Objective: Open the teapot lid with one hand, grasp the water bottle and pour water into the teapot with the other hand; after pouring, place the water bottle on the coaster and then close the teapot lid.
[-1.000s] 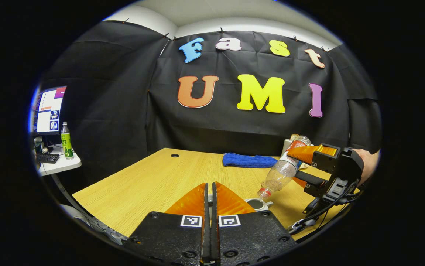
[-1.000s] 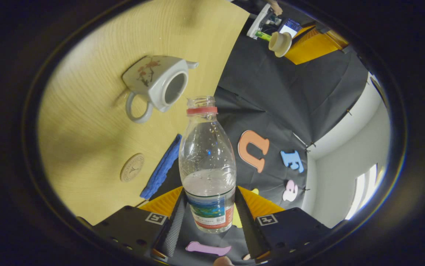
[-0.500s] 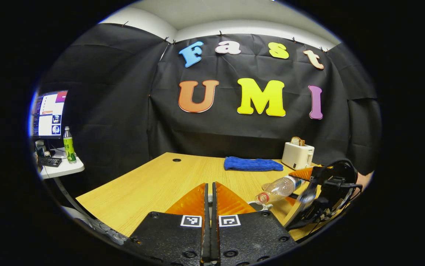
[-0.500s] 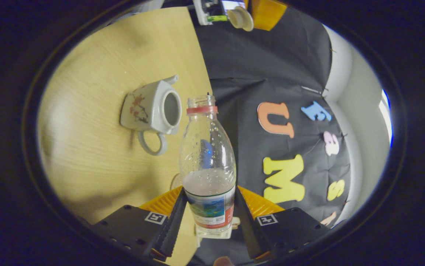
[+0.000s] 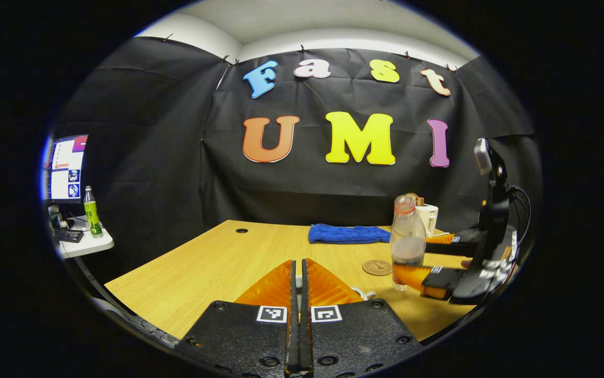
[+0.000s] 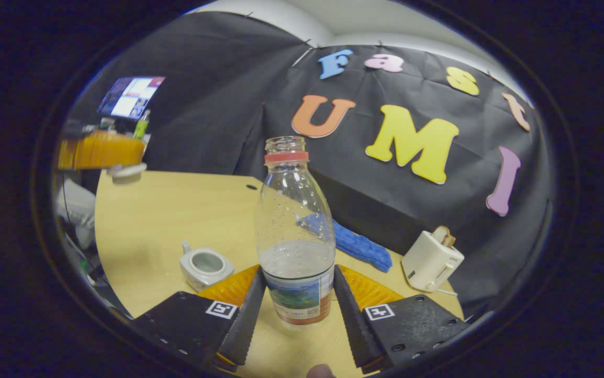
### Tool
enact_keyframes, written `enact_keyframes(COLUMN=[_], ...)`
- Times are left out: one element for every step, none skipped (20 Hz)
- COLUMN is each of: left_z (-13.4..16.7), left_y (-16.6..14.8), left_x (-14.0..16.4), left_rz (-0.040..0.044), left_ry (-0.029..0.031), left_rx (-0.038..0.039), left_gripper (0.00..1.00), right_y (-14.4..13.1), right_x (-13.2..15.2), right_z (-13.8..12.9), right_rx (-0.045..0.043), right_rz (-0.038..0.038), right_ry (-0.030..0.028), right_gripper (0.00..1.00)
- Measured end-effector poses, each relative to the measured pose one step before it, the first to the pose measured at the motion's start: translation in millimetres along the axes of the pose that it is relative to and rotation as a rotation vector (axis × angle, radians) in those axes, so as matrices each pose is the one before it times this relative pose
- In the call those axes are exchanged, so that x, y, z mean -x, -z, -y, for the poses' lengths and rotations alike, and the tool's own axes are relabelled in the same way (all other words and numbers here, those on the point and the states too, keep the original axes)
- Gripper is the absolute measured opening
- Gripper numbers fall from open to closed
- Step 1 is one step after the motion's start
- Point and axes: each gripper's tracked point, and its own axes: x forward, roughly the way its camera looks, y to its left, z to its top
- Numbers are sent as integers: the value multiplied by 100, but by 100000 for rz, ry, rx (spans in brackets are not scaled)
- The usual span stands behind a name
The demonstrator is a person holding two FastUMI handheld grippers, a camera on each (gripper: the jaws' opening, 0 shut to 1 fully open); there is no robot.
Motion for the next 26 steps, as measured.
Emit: enact_keyframes(left_z=[227,10,222,179,140,-27,-198,-100,-51,-179,-204,-159,-205,-155,-8,-1,32,56,-76,-110,-82,-35,-107,-137,-99,1], left_y=[-52,42,22,26,37,143,195,37,93,129,147,241,315,172,-4,215,165,219,168,160,216,186,211,122,19,75], left_x=[-126,-29,-42,-29,-55,-124,-43,-18,-67,-64,-124,-33,-32,64,-133,-151,-135,-232,-110,-71,-117,-53,-103,54,-10,1], left_rz=[166,-91,26,2,-82,-238,-281,-104,-178,-298,-410,-502,-711,-347,-298,-368,-568,-447,-529,-488,-557,-329,-378,-298,-73,76], left_ry=[474,284,301,443,464,85,-310,-234,-201,-392,-330,-586,-542,-342,41,102,175,160,-99,-170,-97,-178,-232,-180,-163,-159], left_rx=[-57,49,276,302,128,-58,-123,-96,-72,-43,-137,-321,-394,-254,-29,249,251,171,27,66,90,35,143,214,236,251], left_gripper=[3,2,2,2,3,2,2,2,2,2,2,2,2,2,2,2,2,2,2,2,2,2,3,2,2,2], right_y=[-1334,-891,-865,-1064,-701,-88,483,1054,785,669,844,912,1030,723,596,385,367,140,195,138,163,239,92,253,165,-138], right_x=[-160,-344,-577,-1076,-1026,-1454,-1345,-1434,-1324,-1168,-970,-791,-888,-754,-445,-471,-283,-261,-367,-218,-177,5,-56,-153,-34,-72], right_z=[1178,1262,1002,1654,1076,1049,706,681,550,343,276,177,110,88,68,134,-1,-235,-84,136,110,108,-27,-215,93,42], right_rx=[-5879,-5063,-4289,-3248,-980,-830,-2168,-3021,-1899,-769,-197,-111,-781,-209,69,-69,-183,-680,-92,439,874,1372,-5,-920,-863,-937], right_rz=[2360,2156,2399,2995,2570,397,-754,-1773,-1373,-1003,-971,-1344,-1532,-1173,-550,-240,-123,217,-115,379,-5,-99,-64,-509,-212,562], right_ry=[873,1124,657,1228,1305,696,-180,-639,-420,-31,67,-136,-531,-294,-287,-31,-177,-904,-566,365,185,1007,-124,-736,11,-68], right_gripper=[75,74,73,72,73,73,74,74,73,73,73,73,74,74,74,74,74,74,73,74,74,74,74,73,75,75])
